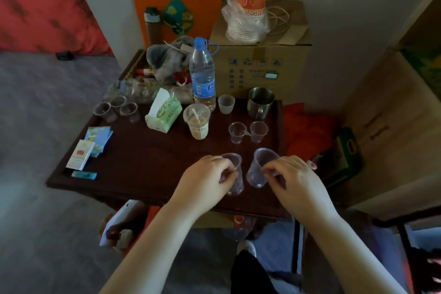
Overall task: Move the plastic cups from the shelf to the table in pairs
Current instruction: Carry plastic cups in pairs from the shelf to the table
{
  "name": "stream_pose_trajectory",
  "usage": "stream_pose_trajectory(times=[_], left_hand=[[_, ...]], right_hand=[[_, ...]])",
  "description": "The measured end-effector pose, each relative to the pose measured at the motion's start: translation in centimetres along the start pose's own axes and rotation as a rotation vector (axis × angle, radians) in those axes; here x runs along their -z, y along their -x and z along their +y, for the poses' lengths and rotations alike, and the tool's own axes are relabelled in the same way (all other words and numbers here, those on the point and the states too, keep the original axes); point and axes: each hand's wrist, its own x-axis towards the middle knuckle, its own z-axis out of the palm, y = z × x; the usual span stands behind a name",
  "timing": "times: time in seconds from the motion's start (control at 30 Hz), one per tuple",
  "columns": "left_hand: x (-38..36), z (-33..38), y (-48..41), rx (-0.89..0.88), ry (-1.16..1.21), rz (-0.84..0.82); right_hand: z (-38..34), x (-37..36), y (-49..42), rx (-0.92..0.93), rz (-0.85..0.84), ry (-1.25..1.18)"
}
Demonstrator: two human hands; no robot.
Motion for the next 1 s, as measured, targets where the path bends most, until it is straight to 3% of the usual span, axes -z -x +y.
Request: stream_pose_trajectory(times=[0.37, 0.63, 0.83, 1.0], left_hand=[[-7.0, -2.9, -8.7, 0.161, -0.049, -0.036], [-10.0, -5.0, -11.0, 0.305, 0.066, -0.186], [-10.9, -6.7, -12.4, 0.329, 0.020, -0.249], [-12.3, -7.6, -13.1, 0.232, -0.049, -0.270]], right_hand=[[10.7, -3.6, -6.5, 0.017, -0.200, 0.012], [13.4, -7.5, -8.5, 0.013, -0.294, -0.036], [14.7, -9.8, -9.6, -0.018, -0.298, -0.054], [15.5, -11.0, -10.5, 0.007, -0.302, -0.050]])
